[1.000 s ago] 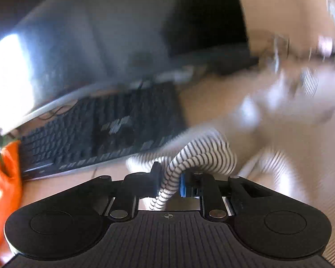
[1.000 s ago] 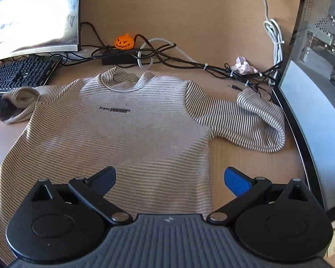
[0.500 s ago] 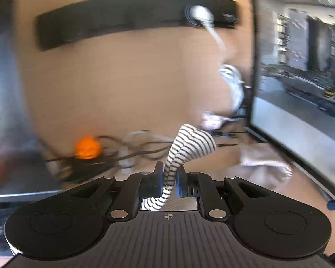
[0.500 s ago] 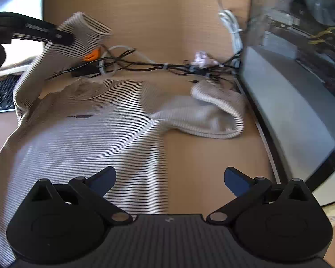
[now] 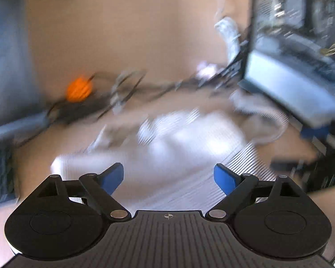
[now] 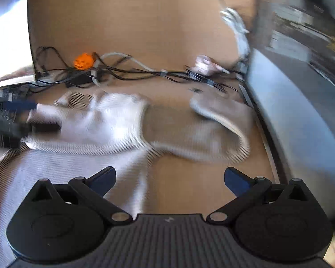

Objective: Fold clothes

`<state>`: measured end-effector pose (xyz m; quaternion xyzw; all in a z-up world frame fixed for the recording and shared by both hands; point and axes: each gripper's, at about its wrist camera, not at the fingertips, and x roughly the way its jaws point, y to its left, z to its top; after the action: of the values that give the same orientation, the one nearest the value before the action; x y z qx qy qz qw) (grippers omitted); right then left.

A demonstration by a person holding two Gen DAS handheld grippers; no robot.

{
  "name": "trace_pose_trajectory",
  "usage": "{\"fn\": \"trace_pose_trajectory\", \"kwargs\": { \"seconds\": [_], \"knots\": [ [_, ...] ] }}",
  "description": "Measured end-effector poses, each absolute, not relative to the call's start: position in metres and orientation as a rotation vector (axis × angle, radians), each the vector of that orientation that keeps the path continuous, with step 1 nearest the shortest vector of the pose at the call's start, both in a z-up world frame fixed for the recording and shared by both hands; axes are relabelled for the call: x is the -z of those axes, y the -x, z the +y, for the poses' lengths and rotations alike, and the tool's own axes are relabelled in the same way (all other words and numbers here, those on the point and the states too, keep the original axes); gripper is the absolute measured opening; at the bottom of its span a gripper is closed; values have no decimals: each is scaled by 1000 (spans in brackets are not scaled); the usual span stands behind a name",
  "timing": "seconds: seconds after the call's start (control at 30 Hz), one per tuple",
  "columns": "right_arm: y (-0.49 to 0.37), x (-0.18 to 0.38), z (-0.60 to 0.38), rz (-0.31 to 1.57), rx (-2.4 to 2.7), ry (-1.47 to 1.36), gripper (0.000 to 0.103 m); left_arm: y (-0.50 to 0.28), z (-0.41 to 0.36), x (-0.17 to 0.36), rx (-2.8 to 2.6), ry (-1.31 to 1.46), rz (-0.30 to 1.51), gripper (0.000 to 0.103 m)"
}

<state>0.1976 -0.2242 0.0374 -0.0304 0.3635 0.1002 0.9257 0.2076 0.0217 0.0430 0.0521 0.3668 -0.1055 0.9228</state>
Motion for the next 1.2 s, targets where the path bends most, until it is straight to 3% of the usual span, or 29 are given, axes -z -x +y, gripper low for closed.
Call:
{"fn": "trace_pose_trajectory", "kwargs": {
  "seconds": [0.27, 0.33, 0.4, 0.47, 0.87, 1.07, 1.2],
  "knots": [
    [-232, -45, -190, 722, -280, 113, 102, -208, 64, -34, 177, -24, 824, 93],
    [-237, -44, -198, 705, -205, 136, 93, -211, 60, -36, 207, -26, 809, 93],
    [-244, -40, -207, 714, -152, 168, 70, -220, 48, -33, 240, -31, 806, 93],
    [-253, -35, -220, 727, -115, 183, 55, -229, 32, -28, 280, -32, 808, 93],
    [-320, 9, -236, 749, 38, 350, 49, -260, 8, 3, 428, 81, 925, 96],
    [-330, -3, -247, 730, 8, 254, 15, -263, 18, 2, 434, 168, 936, 97],
    [-316, -26, -242, 671, -51, 218, 11, -270, 28, -9, 445, 259, 953, 97]
  ]
}}
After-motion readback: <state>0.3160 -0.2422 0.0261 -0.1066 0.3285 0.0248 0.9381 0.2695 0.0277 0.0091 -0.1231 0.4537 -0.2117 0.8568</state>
